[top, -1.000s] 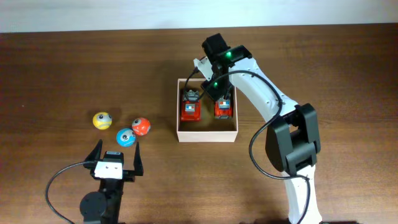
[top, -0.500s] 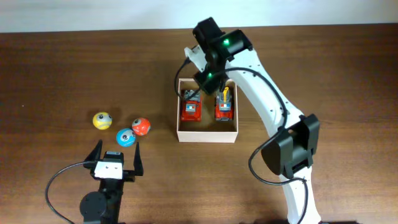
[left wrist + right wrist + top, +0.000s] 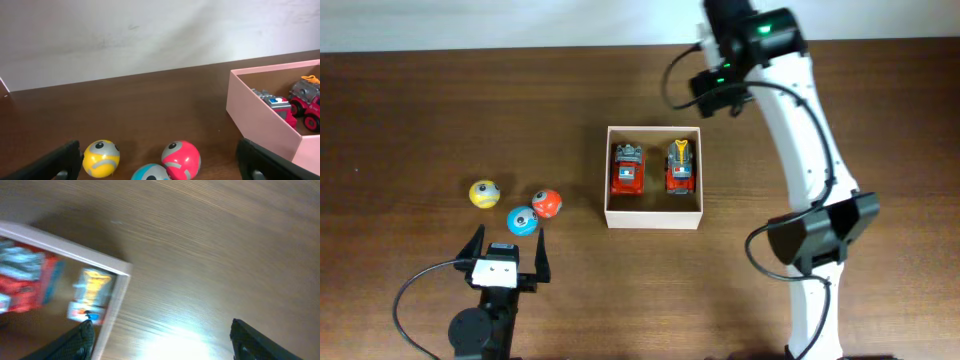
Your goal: Pack container
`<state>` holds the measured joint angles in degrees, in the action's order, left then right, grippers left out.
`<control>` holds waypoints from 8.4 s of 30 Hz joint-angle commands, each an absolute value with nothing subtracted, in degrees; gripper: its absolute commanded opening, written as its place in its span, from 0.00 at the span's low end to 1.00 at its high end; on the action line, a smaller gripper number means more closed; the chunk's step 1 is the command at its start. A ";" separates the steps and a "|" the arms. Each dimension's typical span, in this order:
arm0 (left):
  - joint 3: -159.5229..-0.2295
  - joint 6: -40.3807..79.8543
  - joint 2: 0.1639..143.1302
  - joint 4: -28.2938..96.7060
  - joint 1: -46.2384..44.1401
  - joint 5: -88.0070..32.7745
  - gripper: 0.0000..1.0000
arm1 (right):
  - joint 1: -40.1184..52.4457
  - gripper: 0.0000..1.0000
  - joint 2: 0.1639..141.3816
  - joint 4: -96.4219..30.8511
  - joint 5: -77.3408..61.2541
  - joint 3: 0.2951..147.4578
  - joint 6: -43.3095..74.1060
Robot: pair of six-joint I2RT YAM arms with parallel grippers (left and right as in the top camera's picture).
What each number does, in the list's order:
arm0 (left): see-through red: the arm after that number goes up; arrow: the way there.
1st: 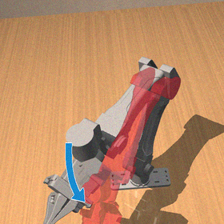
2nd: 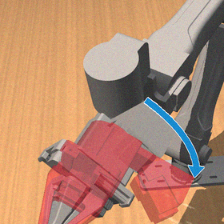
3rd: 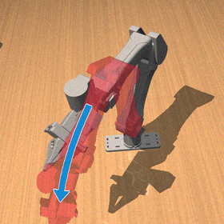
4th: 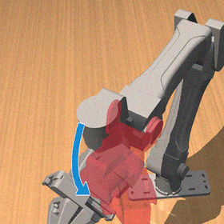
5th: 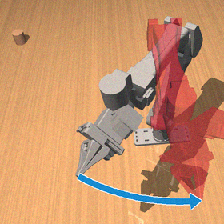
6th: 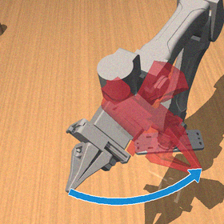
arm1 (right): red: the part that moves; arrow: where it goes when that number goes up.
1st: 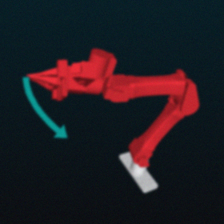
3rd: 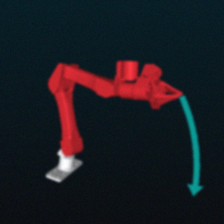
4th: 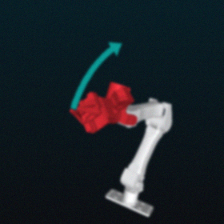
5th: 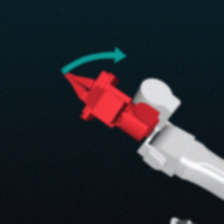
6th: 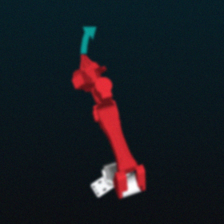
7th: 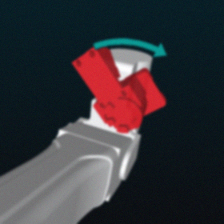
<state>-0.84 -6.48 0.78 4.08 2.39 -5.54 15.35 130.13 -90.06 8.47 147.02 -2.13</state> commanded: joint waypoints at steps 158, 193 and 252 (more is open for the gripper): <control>-79.11 27.49 105.54 45.58 6.17 11.40 0.99 | -19.90 0.99 127.85 -95.18 8.12 148.18 19.16; -78.32 26.89 109.84 48.01 10.50 8.97 0.94 | -19.90 0.99 127.85 -95.18 8.12 148.18 19.16; -88.88 20.10 113.97 52.82 10.50 -4.75 0.48 | -19.90 0.99 127.85 -95.18 8.12 148.18 19.16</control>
<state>-83.94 24.62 113.82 50.78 10.41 0.82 -20.16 130.13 -95.20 8.01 147.11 18.90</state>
